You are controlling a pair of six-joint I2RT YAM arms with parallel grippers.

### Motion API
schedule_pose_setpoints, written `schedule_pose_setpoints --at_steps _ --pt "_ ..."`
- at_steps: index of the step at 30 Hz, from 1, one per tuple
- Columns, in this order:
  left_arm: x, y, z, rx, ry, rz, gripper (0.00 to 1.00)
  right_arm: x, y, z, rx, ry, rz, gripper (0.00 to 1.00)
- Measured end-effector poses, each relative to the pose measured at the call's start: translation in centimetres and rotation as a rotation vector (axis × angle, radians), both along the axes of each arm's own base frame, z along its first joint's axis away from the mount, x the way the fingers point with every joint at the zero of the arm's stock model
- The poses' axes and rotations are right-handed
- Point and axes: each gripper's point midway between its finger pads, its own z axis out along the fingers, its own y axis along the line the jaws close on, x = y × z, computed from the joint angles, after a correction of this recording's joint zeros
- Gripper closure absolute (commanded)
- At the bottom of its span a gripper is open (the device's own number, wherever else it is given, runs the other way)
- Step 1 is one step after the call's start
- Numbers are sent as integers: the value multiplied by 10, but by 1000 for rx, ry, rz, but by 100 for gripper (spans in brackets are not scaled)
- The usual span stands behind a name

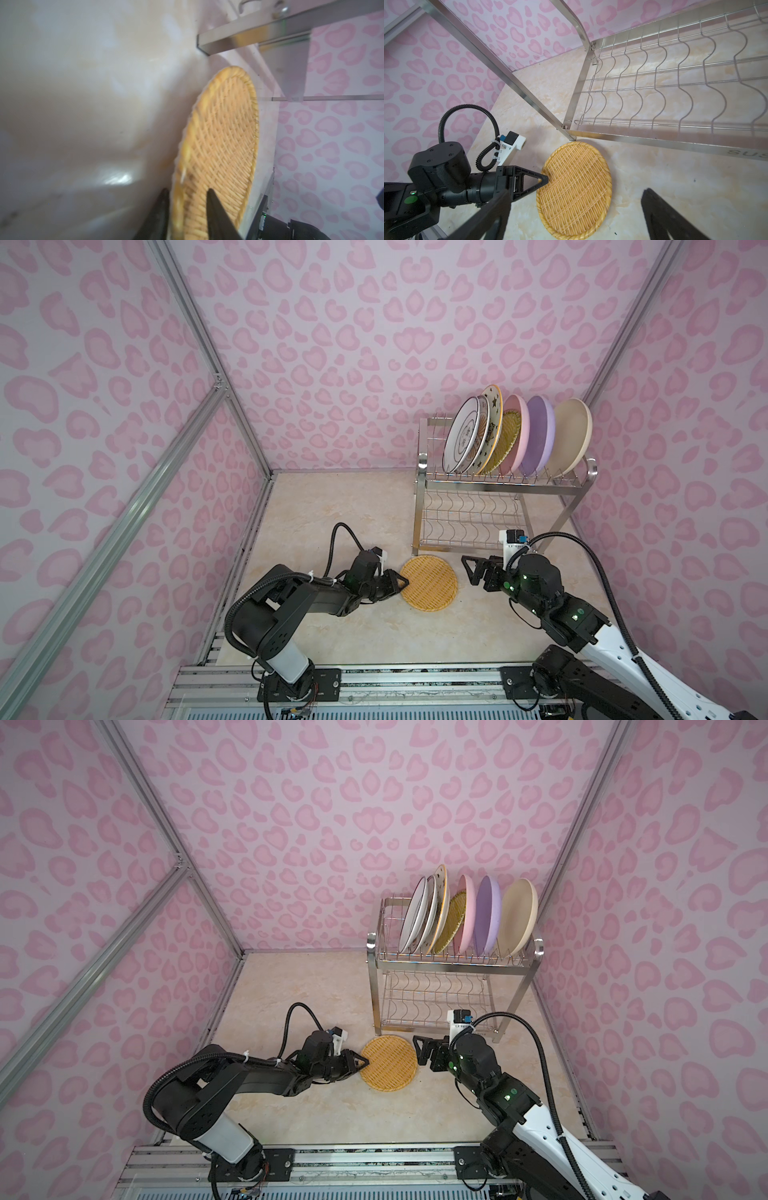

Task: Load plates into a dish rack
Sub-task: Pick up the plate from the center of the table.

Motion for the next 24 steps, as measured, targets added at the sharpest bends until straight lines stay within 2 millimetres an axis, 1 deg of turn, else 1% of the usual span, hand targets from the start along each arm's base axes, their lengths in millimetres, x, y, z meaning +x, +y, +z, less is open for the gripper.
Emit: schedule_pose_setpoints --at_steps 1,3,8,14,19,24 --pt "-1 -3 8 -34 5 -3 96 0 2 0 4 1 7 2" --pt "1 -6 22 -52 -44 -6 96 2 3 2 12 -4 11 2" --pt "0 1 29 -30 -41 28 96 4 6 2 22 1 27 2" --pt "-2 5 50 -42 -67 39 96 4 10 6 41 -6 43 2" --pt "-4 6 84 -89 -126 39 96 2 10 4 46 6 42 2" --pt "-7 10 125 -137 -196 46 97 0 9 9 64 -3 46 2"
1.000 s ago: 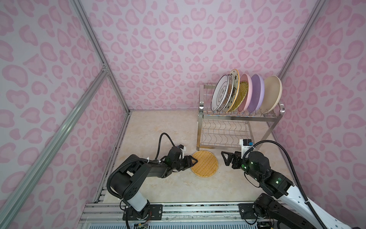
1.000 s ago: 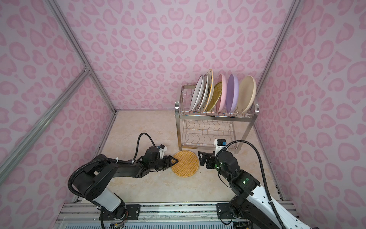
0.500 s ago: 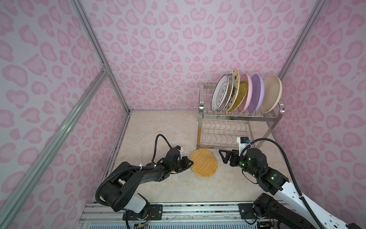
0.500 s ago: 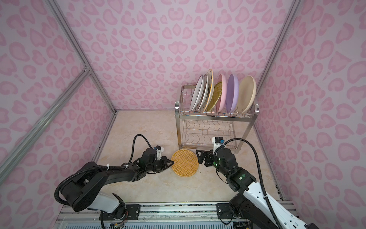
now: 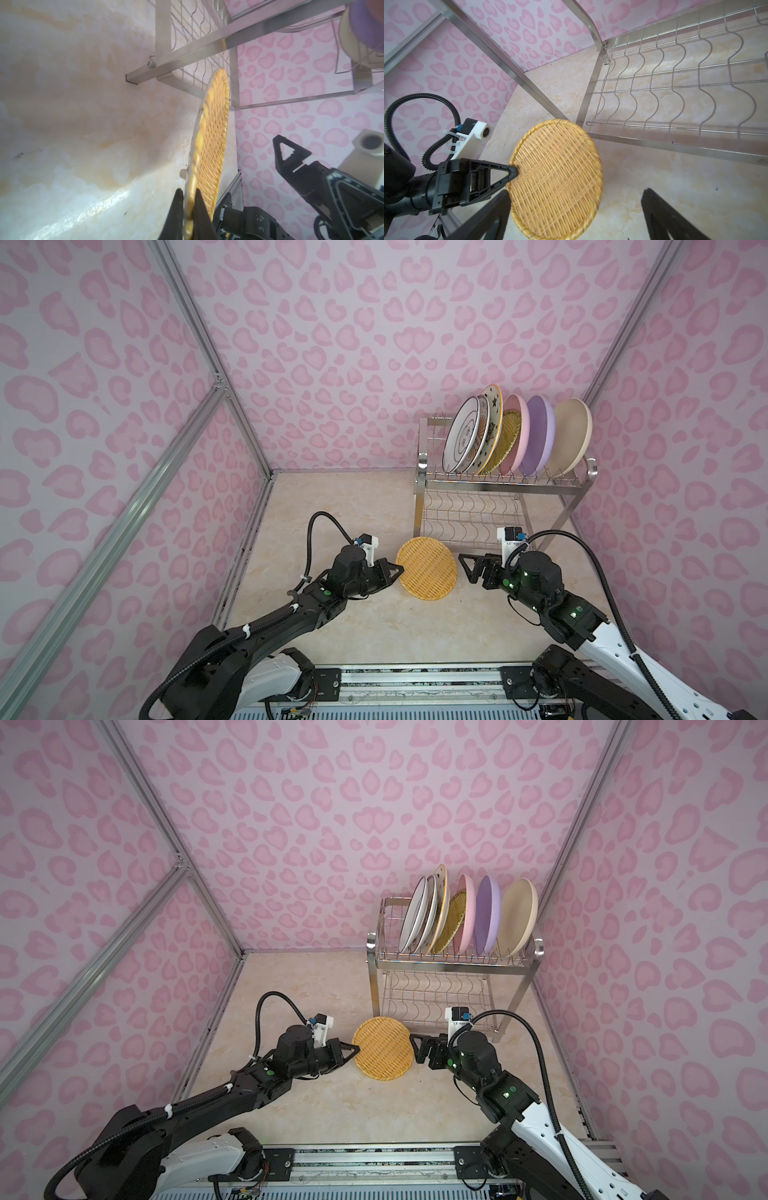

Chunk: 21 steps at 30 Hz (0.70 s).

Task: Load plates into a dish rack
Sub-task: Pick up the plate from the center of the table, then place the plate on the dish rack.

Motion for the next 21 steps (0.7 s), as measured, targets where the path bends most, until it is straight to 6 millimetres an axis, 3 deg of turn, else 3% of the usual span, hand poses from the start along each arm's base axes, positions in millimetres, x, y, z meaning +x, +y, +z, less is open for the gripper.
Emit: schedule_pose_setpoints --at_steps 10,19,21 --pt "-22 15 59 -80 -113 -12 96 5 -4 0 114 32 6 7" --pt "-37 12 92 -175 -164 -72 96 12 23 8 253 57 108 16" --pt "-38 13 96 -184 -177 -72 96 14 29 11 272 54 132 22"
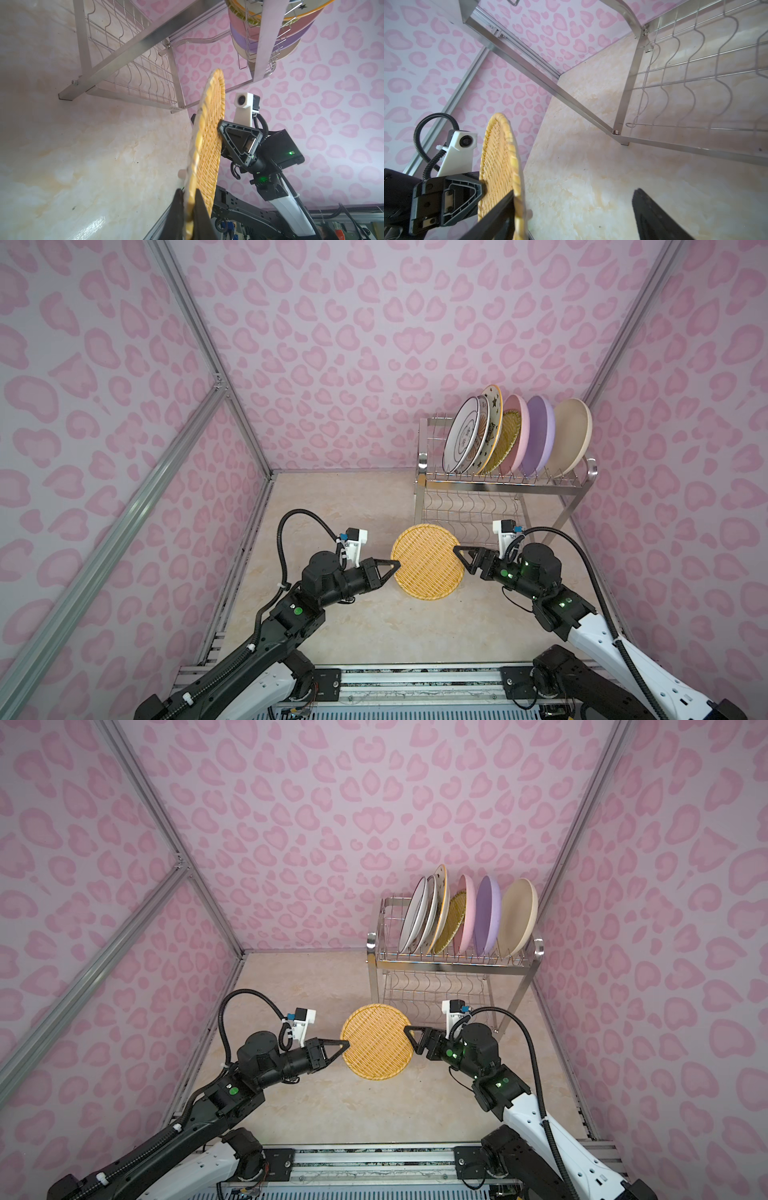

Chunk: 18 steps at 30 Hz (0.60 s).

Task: Load plates into a dish rack
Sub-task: Place the plate on the dish rack.

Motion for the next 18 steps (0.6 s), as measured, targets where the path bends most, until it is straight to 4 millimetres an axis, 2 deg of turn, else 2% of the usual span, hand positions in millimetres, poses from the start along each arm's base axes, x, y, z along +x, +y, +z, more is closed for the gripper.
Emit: schedule_pose_setpoints --at_steps 4,7,14,18 --pt "1 0 0 -3 4 5 96 2 12 6 57 13 48 48" --pt "3 -1 -2 1 8 7 97 2 17 12 85 12 74 63" --pt "14 -8 -3 25 10 8 96 -7 14 26 110 -19 79 76" --pt "20 -16 -1 24 3 -8 96 -11 11 25 114 -20 71 77"
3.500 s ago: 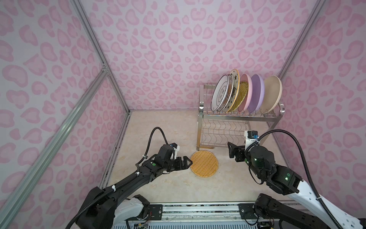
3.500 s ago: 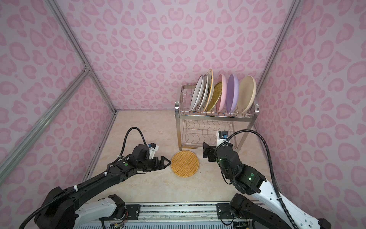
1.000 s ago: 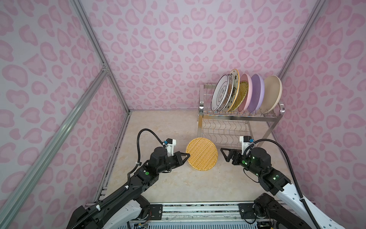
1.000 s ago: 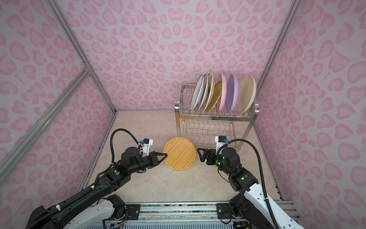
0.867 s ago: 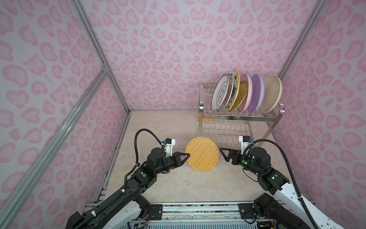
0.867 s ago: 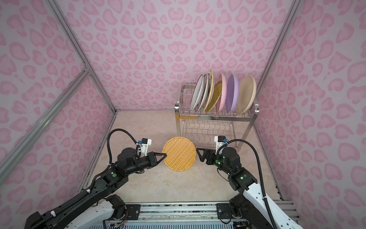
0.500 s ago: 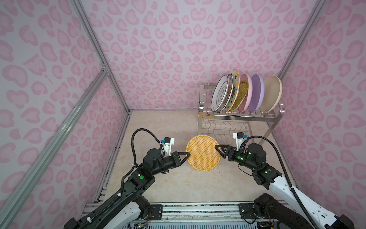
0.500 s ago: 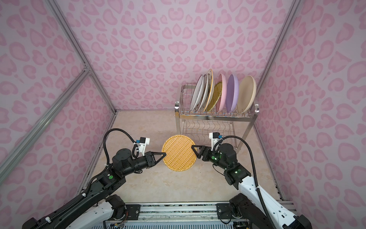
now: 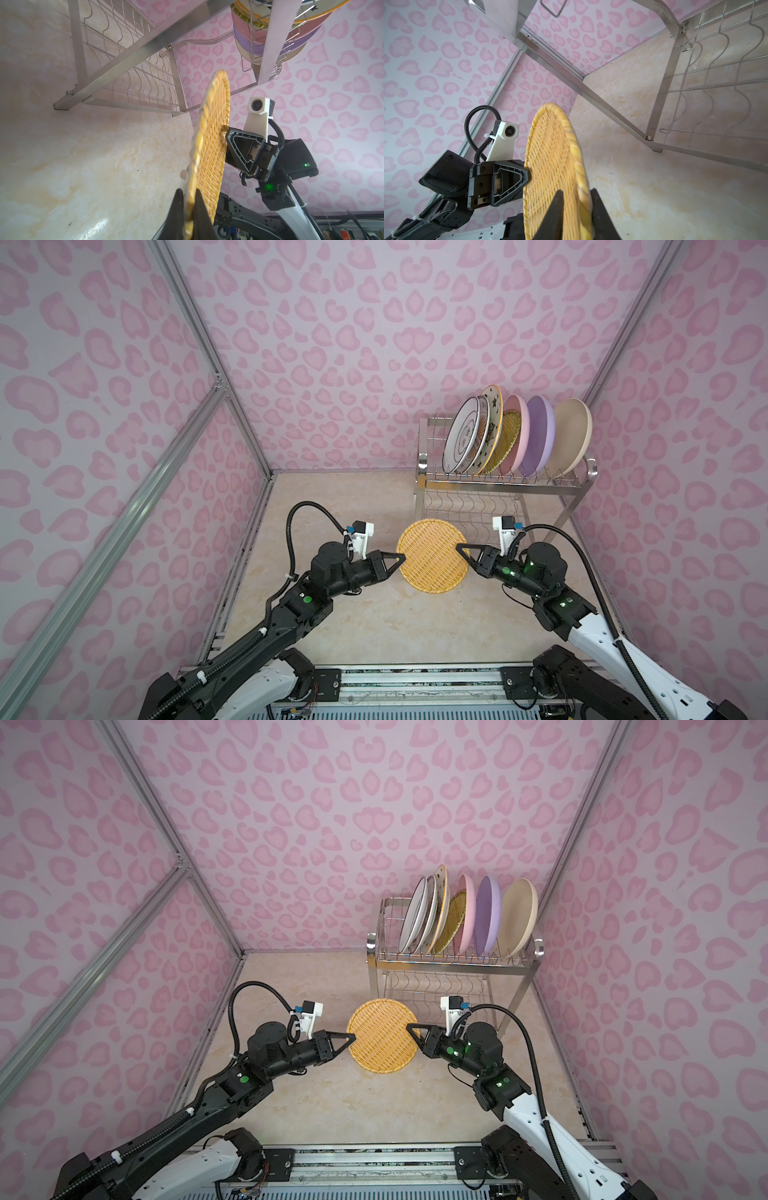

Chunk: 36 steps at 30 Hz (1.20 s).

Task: Load plates into a dish rack
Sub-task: Place the plate on the dish rack.

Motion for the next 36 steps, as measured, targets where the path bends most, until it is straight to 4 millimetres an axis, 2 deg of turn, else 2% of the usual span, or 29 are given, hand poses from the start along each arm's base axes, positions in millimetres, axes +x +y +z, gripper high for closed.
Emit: schedule_pose_setpoints --at_steps 4,9,15,22,23,25,28,33,36 --pt "3 -5 0 0 1 -13 96 -4 -2 -2 -2 18 -2 79" --pt "4 -7 3 9 -31 -26 96 -7 -5 3 20 20 -12 100" --pt "3 -8 2 12 -37 -40 96 -12 -7 7 25 21 -21 100" --pt "7 -11 11 6 -61 -44 72 -19 -2 22 -15 -17 -15 100" --pt "7 -12 12 3 -64 -46 66 -21 -1 22 -24 -19 -11 100" --pt "6 -12 18 -4 -81 -51 44 -21 -3 21 -48 -12 -18 100" --pt "2 -9 27 -17 -108 -51 21 -17 -10 28 -92 -28 -61 100" --pt "-14 8 59 -54 -208 -30 2 -16 -21 53 -132 -95 -107 100" --pt "-25 23 76 -62 -273 3 2 -14 -22 66 -144 -128 -121 100"
